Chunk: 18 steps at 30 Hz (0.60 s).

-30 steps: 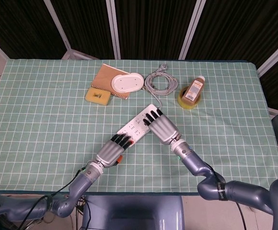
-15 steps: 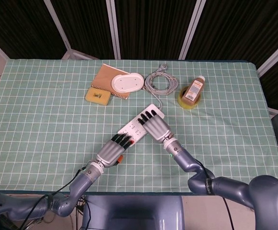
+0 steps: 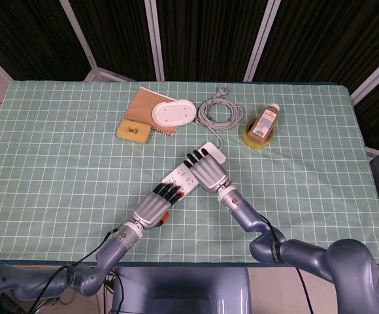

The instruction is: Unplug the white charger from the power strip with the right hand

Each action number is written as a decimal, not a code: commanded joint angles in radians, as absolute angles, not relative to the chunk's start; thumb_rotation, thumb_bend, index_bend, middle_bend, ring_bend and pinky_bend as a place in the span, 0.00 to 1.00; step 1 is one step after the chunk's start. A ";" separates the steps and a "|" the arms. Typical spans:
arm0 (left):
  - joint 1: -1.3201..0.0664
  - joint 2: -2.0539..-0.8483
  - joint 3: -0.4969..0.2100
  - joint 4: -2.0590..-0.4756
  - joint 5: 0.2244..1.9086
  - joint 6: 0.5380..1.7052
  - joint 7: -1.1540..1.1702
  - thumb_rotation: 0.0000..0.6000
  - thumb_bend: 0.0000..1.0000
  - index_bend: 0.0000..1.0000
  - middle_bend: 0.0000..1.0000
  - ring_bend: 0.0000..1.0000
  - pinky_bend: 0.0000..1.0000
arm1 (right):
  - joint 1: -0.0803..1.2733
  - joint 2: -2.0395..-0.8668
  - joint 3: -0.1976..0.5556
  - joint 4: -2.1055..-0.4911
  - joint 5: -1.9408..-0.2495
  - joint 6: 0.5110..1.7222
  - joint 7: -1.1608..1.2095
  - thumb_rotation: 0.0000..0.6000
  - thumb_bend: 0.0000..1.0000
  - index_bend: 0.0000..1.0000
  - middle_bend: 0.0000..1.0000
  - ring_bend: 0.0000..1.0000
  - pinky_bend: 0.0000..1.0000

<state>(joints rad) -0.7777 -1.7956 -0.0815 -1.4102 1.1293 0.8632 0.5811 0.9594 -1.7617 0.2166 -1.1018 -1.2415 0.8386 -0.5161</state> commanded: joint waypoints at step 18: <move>-0.781 -1.792 -0.072 -1.409 1.128 0.871 0.570 1.00 0.47 0.15 0.08 0.01 0.15 | 0.969 -1.804 0.214 -1.021 -1.224 0.826 -0.479 1.00 0.29 0.28 0.23 0.20 0.26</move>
<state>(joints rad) -0.7812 -1.7917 -0.0725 -1.4093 1.1285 0.8709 0.5705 0.9685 -1.8029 0.2150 -1.0232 -1.2241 0.8270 -0.4804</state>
